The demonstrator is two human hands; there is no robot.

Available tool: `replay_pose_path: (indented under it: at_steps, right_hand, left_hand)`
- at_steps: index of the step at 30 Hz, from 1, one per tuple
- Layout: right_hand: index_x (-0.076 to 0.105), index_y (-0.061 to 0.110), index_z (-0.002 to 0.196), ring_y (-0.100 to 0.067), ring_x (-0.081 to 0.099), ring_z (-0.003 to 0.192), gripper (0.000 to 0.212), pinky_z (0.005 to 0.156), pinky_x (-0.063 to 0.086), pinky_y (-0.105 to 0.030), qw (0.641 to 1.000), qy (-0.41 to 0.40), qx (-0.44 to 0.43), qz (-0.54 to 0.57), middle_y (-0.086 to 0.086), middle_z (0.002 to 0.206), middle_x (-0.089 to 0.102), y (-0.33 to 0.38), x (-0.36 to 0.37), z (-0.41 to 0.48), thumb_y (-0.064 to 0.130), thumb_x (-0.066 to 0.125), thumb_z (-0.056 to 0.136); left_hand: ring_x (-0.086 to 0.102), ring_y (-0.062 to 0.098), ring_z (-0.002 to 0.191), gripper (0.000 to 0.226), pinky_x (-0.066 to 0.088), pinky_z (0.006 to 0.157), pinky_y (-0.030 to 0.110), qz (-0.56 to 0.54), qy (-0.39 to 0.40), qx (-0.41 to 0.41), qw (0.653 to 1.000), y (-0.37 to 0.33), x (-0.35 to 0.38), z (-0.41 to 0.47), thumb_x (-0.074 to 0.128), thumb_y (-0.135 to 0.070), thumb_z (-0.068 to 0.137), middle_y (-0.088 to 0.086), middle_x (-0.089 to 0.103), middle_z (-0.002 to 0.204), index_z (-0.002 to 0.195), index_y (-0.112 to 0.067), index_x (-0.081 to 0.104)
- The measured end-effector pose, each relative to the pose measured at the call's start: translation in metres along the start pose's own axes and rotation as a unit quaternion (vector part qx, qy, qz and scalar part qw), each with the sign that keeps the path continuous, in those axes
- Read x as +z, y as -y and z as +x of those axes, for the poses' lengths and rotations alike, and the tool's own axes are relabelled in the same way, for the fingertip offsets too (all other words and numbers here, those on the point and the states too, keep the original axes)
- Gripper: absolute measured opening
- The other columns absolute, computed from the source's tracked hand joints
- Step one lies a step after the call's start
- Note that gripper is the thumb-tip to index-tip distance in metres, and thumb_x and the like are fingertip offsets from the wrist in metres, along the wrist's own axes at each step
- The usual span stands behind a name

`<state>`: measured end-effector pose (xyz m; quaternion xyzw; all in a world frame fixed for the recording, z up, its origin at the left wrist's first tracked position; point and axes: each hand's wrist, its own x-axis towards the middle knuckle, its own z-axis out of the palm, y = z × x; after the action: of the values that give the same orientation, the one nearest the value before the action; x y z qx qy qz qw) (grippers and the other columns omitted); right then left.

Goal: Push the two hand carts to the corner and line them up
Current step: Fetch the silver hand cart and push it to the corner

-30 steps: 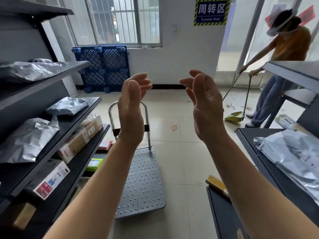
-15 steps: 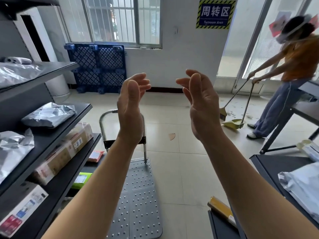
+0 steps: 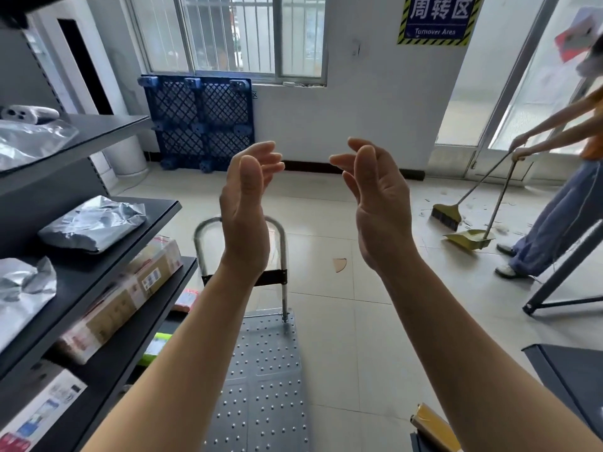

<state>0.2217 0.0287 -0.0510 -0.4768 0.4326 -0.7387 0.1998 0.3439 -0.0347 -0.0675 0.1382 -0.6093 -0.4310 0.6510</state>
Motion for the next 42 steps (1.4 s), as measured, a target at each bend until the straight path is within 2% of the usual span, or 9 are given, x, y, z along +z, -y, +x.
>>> replay_pose_path:
  at_steps: [4,7,15,26,31,34,39,42]
  right_hand:
    - [0.055,0.017,0.112,-0.014,0.062,0.105,0.055,0.100,0.045,-0.026,1.000,0.023,0.006,0.017,0.004,0.094,0.067,-0.022,-0.002,0.027,0.056,0.047,0.074]
    - [0.055,0.018,0.112,-0.013,0.062,0.104,0.052,0.099,0.046,-0.024,0.999,0.044,0.011,0.023,0.004,0.094,0.066,-0.039,-0.007,0.051,0.053,0.046,0.076]
    - [0.056,0.024,0.108,-0.010,0.063,0.101,0.054,0.100,0.045,-0.026,0.995,0.096,0.017,0.034,0.003,0.095,0.067,-0.085,-0.039,0.130,0.062,0.048,0.071]
    - [0.055,0.020,0.111,-0.010,0.063,0.102,0.059,0.096,0.045,-0.022,0.989,0.131,0.037,0.058,0.001,0.097,0.067,-0.135,-0.073,0.208,0.063,0.049,0.071]
    - [0.056,0.021,0.111,-0.016,0.062,0.107,0.059,0.107,0.041,-0.036,0.988,0.134,0.045,0.065,0.006,0.094,0.068,-0.159,-0.073,0.233,0.063,0.050,0.071]
    - [0.056,0.022,0.111,-0.018,0.062,0.108,0.060,0.109,0.040,-0.039,0.988,0.133,0.047,0.064,0.005,0.095,0.068,-0.174,-0.072,0.249,0.066,0.050,0.070]
    - [0.056,0.020,0.113,-0.017,0.062,0.107,0.062,0.108,0.041,-0.037,0.987,0.143,0.047,0.064,0.003,0.096,0.068,-0.208,-0.059,0.294,0.065,0.050,0.071]
    - [0.056,0.019,0.112,-0.014,0.063,0.103,0.058,0.101,0.044,-0.029,0.984,0.155,0.040,0.077,0.001,0.096,0.068,-0.225,-0.044,0.328,0.061,0.049,0.072]
  left_hand:
    - [0.060,0.022,0.105,0.063,0.045,0.097,0.031,0.021,-0.019,0.002,1.000,0.021,0.003,0.017,0.041,-0.074,0.078,0.001,0.063,0.103,0.109,-0.021,0.057]
    - [0.060,0.023,0.105,0.065,0.045,0.097,0.031,0.029,-0.038,0.006,0.999,0.038,0.011,0.032,0.043,-0.074,0.077,0.001,0.063,0.103,0.109,-0.020,0.057]
    - [0.060,0.023,0.105,0.065,0.045,0.100,0.034,0.055,-0.083,0.013,0.995,0.096,0.054,0.078,0.042,-0.074,0.077,0.001,0.062,0.103,0.110,-0.020,0.057]
    - [0.059,0.025,0.106,0.064,0.045,0.101,0.037,0.085,-0.111,-0.001,0.990,0.163,0.095,0.118,0.043,-0.073,0.078,0.004,0.062,0.104,0.110,-0.019,0.058]
    - [0.059,0.024,0.107,0.067,0.045,0.101,0.035,0.100,-0.115,-0.005,0.988,0.189,0.097,0.137,0.042,-0.074,0.077,0.002,0.062,0.105,0.112,-0.018,0.056]
    - [0.060,0.023,0.107,0.068,0.045,0.102,0.036,0.102,-0.117,-0.007,0.988,0.206,0.098,0.151,0.042,-0.075,0.076,0.001,0.062,0.104,0.111,-0.019,0.056]
    - [0.060,0.025,0.107,0.064,0.045,0.101,0.035,0.102,-0.126,0.005,0.987,0.246,0.093,0.189,0.041,-0.073,0.078,0.002,0.062,0.105,0.111,-0.020,0.057]
    - [0.060,0.025,0.107,0.062,0.045,0.101,0.035,0.096,-0.131,0.019,0.987,0.267,0.086,0.218,0.042,-0.071,0.080,0.003,0.062,0.105,0.110,-0.019,0.057]
